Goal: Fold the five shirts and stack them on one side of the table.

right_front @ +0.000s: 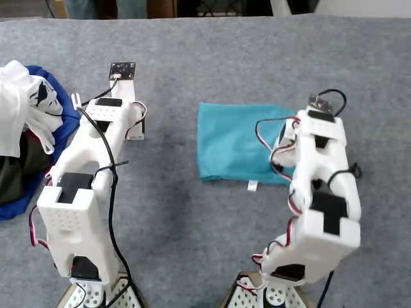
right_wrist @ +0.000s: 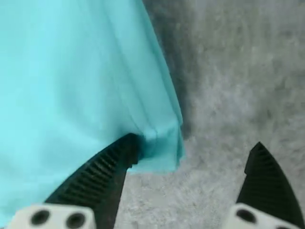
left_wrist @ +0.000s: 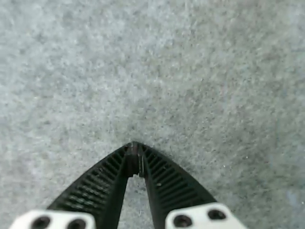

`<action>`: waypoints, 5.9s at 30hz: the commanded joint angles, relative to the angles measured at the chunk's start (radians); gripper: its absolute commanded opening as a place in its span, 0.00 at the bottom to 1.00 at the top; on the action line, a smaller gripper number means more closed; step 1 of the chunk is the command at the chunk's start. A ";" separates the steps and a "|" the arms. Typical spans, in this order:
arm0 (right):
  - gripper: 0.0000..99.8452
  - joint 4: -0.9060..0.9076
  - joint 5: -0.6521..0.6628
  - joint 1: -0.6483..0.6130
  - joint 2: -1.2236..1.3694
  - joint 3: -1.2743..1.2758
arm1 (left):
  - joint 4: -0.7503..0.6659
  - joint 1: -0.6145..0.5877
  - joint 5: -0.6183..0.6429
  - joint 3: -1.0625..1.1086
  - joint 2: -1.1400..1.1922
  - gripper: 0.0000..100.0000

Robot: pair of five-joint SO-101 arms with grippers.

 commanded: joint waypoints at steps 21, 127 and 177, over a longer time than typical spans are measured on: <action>0.13 -0.011 -0.011 -0.120 0.219 -0.165 | -0.011 -0.010 0.003 -0.005 -0.034 0.03; 0.02 0.465 0.364 0.011 0.331 -0.756 | 0.040 0.443 0.242 -0.625 0.250 0.03; 0.22 0.351 0.124 -0.032 0.099 -0.641 | 0.499 0.266 0.121 -1.273 0.496 0.03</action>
